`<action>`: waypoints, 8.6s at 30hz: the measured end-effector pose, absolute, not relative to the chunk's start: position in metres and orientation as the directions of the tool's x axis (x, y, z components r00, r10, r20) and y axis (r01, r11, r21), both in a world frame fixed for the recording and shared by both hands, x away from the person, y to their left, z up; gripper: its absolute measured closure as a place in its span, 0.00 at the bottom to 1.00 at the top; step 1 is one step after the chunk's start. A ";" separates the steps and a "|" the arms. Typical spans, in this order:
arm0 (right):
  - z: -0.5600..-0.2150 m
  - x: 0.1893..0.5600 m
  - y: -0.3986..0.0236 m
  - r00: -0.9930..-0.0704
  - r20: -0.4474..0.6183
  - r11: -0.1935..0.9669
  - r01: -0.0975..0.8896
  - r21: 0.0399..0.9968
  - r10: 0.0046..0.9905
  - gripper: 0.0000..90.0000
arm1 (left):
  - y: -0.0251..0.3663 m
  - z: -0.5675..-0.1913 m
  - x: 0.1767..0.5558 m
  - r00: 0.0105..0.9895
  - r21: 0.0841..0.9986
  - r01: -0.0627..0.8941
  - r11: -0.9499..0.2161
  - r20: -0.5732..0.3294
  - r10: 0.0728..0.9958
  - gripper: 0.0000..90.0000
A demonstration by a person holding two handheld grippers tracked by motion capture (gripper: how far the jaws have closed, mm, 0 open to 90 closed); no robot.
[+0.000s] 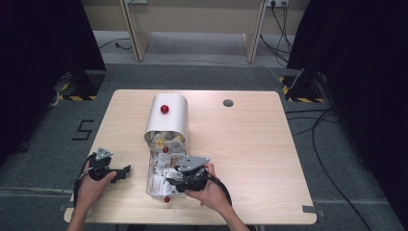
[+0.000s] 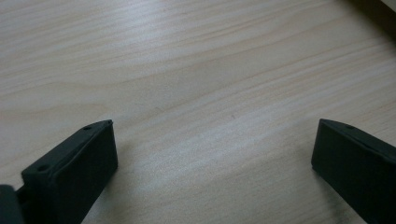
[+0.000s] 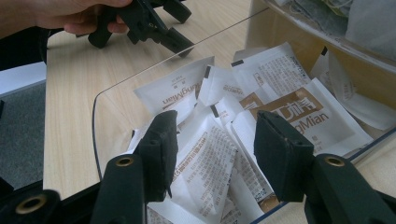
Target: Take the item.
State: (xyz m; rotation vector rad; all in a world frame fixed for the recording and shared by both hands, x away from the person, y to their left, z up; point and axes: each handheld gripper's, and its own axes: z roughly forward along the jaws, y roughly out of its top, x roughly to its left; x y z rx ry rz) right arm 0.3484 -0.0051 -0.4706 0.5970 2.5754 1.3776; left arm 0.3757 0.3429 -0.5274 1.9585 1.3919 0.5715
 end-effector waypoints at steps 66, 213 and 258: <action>-0.453 0.345 -0.021 -0.906 0.003 0.432 0.205 0.878 0.424 0.96 | 0.343 -0.527 0.376 0.339 0.726 0.653 -0.217 -0.024 0.941 0.00; -0.496 0.410 -0.155 -0.660 0.071 0.313 0.445 0.839 0.748 0.94 | 0.343 -0.527 0.376 0.339 0.727 0.652 -0.217 -0.022 0.941 0.00; -0.498 0.411 -0.161 -0.582 0.111 0.261 0.517 0.815 0.806 0.48 | 0.343 -0.527 0.376 0.339 0.727 0.652 -0.218 -0.022 0.941 0.00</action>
